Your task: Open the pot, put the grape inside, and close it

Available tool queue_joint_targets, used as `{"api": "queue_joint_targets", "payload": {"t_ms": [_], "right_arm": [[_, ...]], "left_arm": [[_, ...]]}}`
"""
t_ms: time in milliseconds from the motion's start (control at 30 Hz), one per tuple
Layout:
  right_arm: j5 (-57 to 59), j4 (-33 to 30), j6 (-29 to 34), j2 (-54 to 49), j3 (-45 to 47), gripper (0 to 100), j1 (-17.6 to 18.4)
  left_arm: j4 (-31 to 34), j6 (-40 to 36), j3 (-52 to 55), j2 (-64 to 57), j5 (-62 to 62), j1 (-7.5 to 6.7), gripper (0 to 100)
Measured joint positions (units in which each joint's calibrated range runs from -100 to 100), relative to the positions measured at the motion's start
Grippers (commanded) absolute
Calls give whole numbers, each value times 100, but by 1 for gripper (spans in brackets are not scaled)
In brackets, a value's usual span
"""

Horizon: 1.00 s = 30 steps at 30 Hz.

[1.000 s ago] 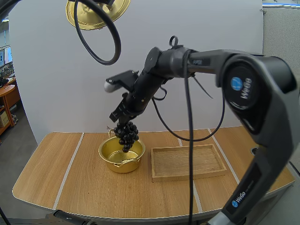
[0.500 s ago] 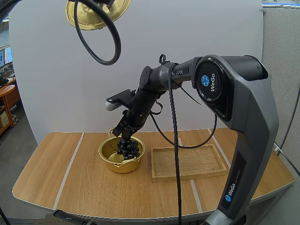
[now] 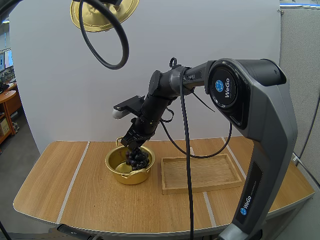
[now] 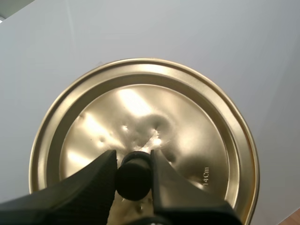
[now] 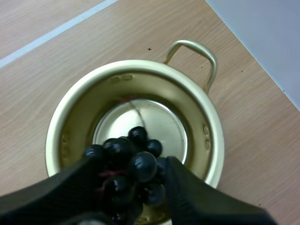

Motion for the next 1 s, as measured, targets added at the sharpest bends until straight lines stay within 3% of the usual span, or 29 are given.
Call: {"api": "queue_joint_targets", "payload": {"t_ms": [467,667,1000], "right_arm": [[184,10,130,-68,0,100,0],[222,10,269,-1006,0,100,0],[1171,350,387,-1369,15,100,0]], "left_arm": [[0,0,0,0,0,0,0],[0,0,0,0,0,0,0],[0,0,0,0,0,0,0]]}}
